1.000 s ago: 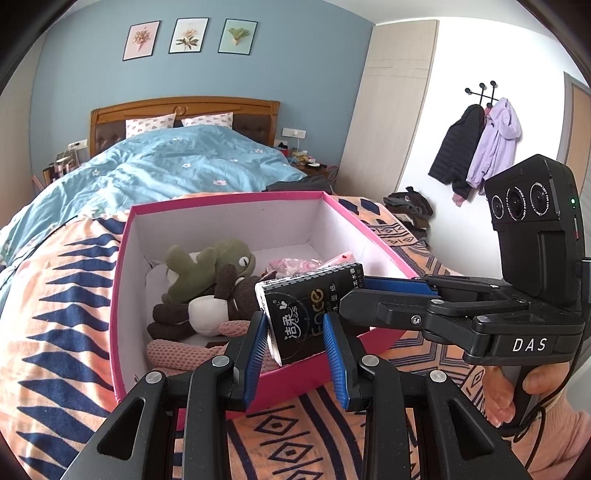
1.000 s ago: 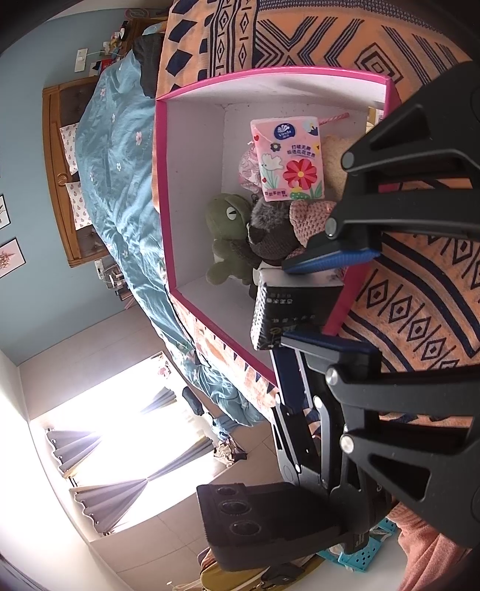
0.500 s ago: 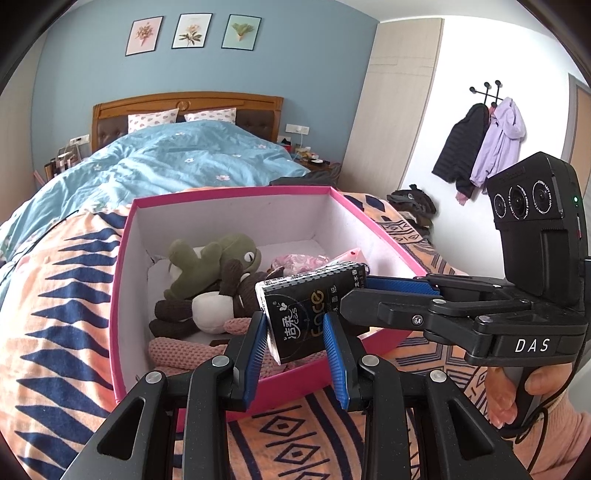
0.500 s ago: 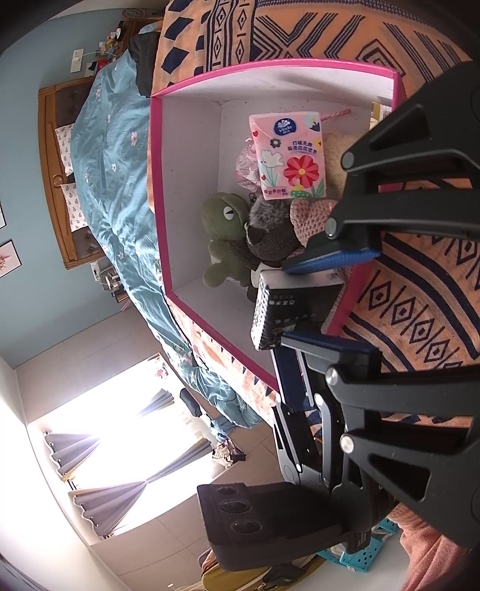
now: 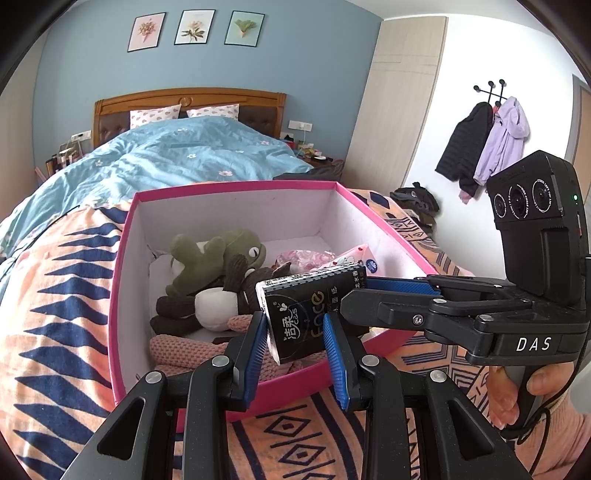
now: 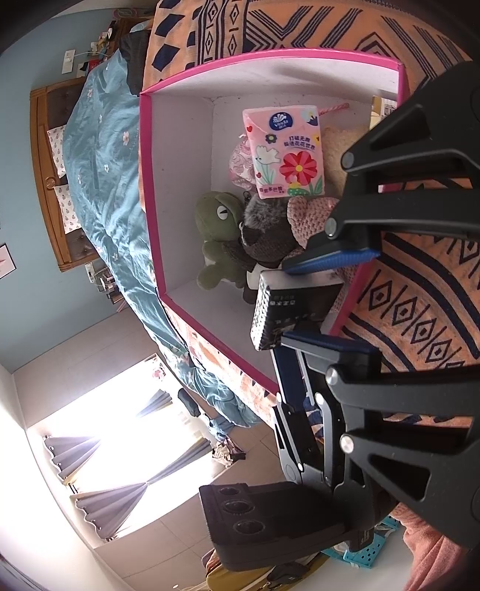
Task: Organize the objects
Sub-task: 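Lower the black tissue pack into the box with both grippers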
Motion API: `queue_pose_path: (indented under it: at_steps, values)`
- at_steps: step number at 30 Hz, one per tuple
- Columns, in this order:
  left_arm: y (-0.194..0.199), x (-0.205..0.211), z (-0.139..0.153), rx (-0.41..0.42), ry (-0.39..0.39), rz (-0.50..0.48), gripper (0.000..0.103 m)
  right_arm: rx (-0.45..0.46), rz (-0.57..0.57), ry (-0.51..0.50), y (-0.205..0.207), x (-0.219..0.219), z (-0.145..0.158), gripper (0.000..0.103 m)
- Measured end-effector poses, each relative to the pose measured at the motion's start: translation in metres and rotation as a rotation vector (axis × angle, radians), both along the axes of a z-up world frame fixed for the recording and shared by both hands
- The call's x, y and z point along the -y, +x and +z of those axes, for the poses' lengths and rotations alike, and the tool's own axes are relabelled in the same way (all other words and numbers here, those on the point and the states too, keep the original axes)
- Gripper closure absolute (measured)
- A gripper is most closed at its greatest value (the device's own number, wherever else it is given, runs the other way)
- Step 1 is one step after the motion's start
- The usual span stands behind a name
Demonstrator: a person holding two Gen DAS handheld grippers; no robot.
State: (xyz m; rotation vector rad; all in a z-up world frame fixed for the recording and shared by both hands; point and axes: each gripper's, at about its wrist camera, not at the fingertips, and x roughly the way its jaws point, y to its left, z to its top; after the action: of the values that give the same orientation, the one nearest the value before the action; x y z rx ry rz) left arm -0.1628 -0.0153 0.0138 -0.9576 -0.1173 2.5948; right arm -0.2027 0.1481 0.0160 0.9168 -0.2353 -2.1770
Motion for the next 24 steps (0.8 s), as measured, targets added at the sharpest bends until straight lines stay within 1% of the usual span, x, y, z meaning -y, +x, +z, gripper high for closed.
queue_pose_path:
  at_steps: [24]
  values:
    - [-0.010, 0.003, -0.011, 0.034, -0.010, 0.013, 0.072, 0.040, -0.004, 0.018, -0.011, 0.006, -0.014, 0.068]
